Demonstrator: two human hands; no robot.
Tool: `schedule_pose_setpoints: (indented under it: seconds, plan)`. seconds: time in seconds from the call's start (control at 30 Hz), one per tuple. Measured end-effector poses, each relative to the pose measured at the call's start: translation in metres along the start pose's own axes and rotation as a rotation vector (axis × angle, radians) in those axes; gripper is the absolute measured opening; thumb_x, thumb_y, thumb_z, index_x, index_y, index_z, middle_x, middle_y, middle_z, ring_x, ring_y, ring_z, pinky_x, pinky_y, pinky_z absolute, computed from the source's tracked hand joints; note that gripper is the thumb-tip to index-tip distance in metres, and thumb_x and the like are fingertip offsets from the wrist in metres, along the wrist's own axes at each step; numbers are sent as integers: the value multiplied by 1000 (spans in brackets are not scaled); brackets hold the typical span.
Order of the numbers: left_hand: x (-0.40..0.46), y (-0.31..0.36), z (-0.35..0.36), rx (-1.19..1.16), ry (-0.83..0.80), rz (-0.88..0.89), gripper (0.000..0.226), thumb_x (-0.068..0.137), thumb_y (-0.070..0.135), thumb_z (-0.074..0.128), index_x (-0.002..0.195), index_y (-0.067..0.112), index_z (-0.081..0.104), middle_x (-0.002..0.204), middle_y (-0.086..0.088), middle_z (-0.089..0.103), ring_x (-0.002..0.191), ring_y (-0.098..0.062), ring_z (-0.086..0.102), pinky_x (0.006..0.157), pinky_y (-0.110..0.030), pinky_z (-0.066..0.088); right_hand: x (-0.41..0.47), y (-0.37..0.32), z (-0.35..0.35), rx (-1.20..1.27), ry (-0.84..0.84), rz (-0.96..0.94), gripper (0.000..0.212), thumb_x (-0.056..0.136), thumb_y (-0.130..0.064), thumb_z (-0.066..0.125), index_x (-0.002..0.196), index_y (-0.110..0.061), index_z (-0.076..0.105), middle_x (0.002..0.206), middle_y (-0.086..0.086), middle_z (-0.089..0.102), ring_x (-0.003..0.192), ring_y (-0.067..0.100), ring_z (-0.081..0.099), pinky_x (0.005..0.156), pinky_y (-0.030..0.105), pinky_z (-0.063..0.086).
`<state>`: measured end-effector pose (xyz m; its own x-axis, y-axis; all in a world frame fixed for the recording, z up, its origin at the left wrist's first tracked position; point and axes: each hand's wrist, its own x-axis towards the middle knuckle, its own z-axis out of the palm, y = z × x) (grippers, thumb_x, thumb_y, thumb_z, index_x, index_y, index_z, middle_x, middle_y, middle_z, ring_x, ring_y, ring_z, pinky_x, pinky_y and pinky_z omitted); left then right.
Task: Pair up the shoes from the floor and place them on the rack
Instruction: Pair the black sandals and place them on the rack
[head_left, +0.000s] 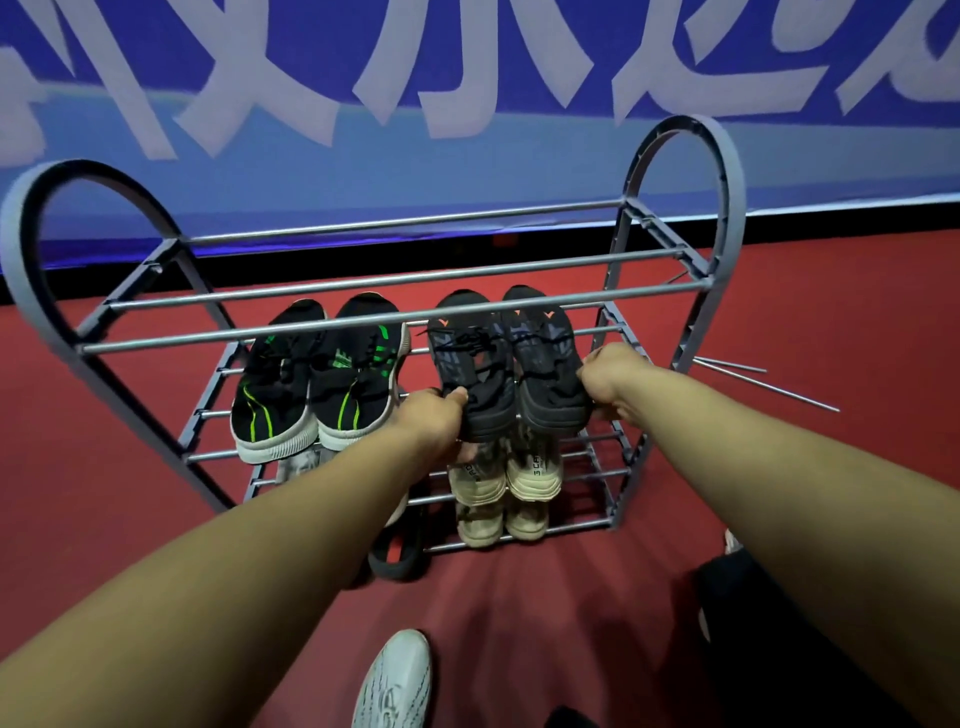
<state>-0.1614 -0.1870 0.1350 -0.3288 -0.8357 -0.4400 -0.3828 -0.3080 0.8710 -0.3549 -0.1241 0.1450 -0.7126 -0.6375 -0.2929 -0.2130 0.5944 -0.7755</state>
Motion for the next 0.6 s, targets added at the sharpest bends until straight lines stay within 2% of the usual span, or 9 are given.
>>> schedule_pose_setpoints:
  seconds: [0.1, 0.2, 0.27, 0.33, 0.47, 0.6]
  plan:
    - [1, 2, 0, 32, -9, 1, 32, 99, 31, 46, 112, 2, 54, 102, -21, 68, 53, -29, 65, 58, -38, 60, 0, 2, 3, 18, 8, 9, 10, 86, -2, 51, 78, -8, 54, 65, 11, 50, 47, 18, 40, 44, 23, 33]
    - [-2, 2, 1, 32, -11, -8, 34, 100, 31, 46, 114, 1, 53, 106, -23, 67, 56, -30, 66, 62, -40, 60, 3, 2, 2, 35, 30, -2, 10, 88, -4, 50, 79, -4, 56, 67, 10, 52, 50, 20, 41, 47, 23, 34]
    - [-2, 1, 1, 58, -3, -7, 35, 100, 32, 46, 114, 1, 53, 105, -22, 67, 56, -30, 66, 59, -38, 60, 5, 4, 4, 15, 47, -24, 17, 89, -10, 53, 89, 2, 65, 76, 13, 61, 59, 23, 50, 55, 27, 41]
    - [-4, 3, 2, 83, 19, -4, 36, 99, 33, 46, 111, 0, 54, 103, -23, 67, 55, -32, 67, 55, -39, 60, 5, 5, 6, -42, 38, -38, 21, 89, -12, 53, 93, 3, 68, 80, 14, 63, 64, 25, 52, 59, 30, 42]
    - [-8, 7, 5, 84, 45, -15, 36, 100, 34, 45, 104, -1, 53, 99, -25, 68, 58, -35, 67, 61, -45, 61, 0, 2, 4, -145, 45, -56, 11, 89, -7, 51, 82, -5, 59, 73, 12, 54, 60, 24, 45, 55, 27, 37]
    - [-11, 8, 6, 82, 61, -13, 34, 101, 32, 44, 104, 0, 53, 97, -22, 65, 56, -32, 64, 50, -38, 57, 0, 4, 3, -137, 54, -65, 12, 92, -10, 49, 83, -6, 55, 78, 13, 54, 65, 26, 47, 58, 29, 37]
